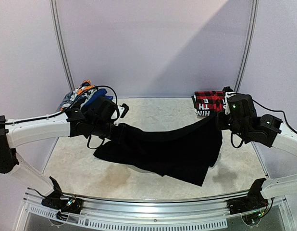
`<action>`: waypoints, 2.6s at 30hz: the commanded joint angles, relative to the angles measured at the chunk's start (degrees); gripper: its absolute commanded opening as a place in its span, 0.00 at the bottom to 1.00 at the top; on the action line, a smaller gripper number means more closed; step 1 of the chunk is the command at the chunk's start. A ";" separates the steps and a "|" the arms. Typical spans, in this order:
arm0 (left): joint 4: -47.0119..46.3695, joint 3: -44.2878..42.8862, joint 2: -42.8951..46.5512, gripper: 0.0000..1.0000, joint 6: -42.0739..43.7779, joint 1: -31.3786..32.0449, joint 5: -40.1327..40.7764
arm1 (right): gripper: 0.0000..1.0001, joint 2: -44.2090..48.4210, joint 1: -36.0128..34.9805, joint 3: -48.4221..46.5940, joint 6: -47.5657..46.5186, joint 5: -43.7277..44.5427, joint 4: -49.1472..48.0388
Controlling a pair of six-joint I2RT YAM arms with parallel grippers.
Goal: Fold and stack the mixed laundry pile
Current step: Adjust the crumpled T-shirt at the center of the board.
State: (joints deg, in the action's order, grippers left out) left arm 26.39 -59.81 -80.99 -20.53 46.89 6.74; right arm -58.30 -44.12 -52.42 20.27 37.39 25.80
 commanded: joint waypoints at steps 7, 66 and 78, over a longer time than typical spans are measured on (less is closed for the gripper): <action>-7.15 0.57 -7.13 0.00 -1.12 -6.56 -8.89 | 0.00 -7.58 3.63 0.52 0.93 -0.53 -5.36; -4.30 -9.29 -18.74 0.67 12.09 -0.26 -2.97 | 0.00 -33.16 12.62 -6.94 -2.84 -9.61 -13.10; -2.31 -14.48 -27.13 0.66 7.26 5.66 -3.16 | 0.00 -32.15 12.63 -5.58 -2.17 -11.61 -13.65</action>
State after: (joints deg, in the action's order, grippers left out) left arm 22.13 -72.38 -106.24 -11.00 50.96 3.03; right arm -92.16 -31.86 -58.78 17.45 26.89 13.21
